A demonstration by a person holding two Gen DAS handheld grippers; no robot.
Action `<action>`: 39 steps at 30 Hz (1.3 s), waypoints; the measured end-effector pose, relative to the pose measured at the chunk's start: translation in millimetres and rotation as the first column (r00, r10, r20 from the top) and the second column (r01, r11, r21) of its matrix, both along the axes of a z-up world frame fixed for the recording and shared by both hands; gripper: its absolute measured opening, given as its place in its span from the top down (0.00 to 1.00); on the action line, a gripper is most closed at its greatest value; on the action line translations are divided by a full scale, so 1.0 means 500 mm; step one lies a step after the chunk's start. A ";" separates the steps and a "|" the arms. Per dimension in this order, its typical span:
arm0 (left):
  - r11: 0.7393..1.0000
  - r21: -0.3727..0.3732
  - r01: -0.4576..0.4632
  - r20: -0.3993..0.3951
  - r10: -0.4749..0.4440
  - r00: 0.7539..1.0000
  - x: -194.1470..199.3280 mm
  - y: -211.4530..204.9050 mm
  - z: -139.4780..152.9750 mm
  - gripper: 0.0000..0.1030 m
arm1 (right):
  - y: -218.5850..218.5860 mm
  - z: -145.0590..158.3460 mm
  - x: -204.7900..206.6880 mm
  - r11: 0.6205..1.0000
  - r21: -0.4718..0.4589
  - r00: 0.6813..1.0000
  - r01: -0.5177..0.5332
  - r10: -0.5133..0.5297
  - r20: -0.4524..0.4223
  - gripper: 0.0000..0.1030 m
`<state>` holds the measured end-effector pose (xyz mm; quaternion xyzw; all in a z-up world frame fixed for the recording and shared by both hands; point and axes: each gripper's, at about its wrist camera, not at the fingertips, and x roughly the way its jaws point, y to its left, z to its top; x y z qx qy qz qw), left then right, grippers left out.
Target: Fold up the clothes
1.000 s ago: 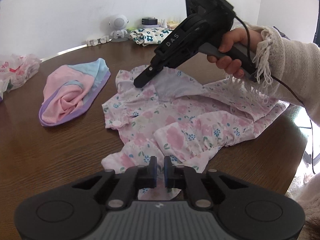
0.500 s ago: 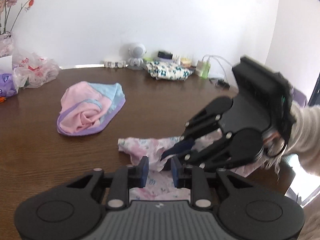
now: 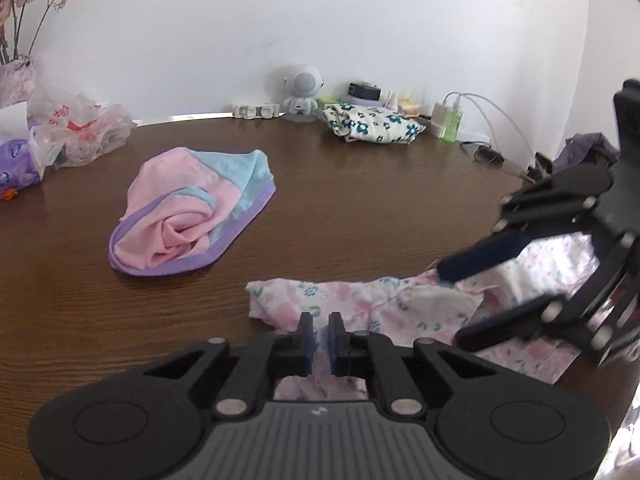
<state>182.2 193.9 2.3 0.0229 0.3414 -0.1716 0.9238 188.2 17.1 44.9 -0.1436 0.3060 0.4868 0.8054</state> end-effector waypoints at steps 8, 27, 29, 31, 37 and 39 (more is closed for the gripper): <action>0.999 -0.040 0.020 0.082 -0.017 0.996 -0.020 -0.005 0.043 0.91 | -0.106 -0.018 0.049 0.974 0.040 0.965 0.224 -0.216 -0.148 0.84; 0.997 0.065 0.048 0.001 -0.048 0.999 -0.015 -0.043 -0.021 0.87 | -0.124 -0.063 0.004 0.965 0.035 0.962 0.258 -0.254 -0.104 0.84; 0.996 0.066 0.053 0.004 -0.053 0.999 -0.018 -0.042 -0.023 0.87 | -0.148 -0.055 -0.003 0.951 0.054 0.950 0.306 -0.300 -0.090 0.84; 0.996 0.072 0.056 0.008 -0.057 0.998 -0.018 -0.044 -0.023 0.87 | -0.173 -0.053 -0.003 0.931 0.059 0.931 0.360 -0.354 -0.092 0.84; 0.993 0.099 0.058 0.021 -0.061 0.998 -0.026 -0.051 -0.014 0.87 | -0.242 -0.073 0.003 0.872 0.065 0.871 0.484 -0.474 -0.131 0.84; 0.994 0.093 0.062 0.029 -0.065 0.997 -0.033 -0.050 -0.006 0.87 | -0.256 -0.080 0.000 0.863 0.068 0.861 0.501 -0.489 -0.142 0.84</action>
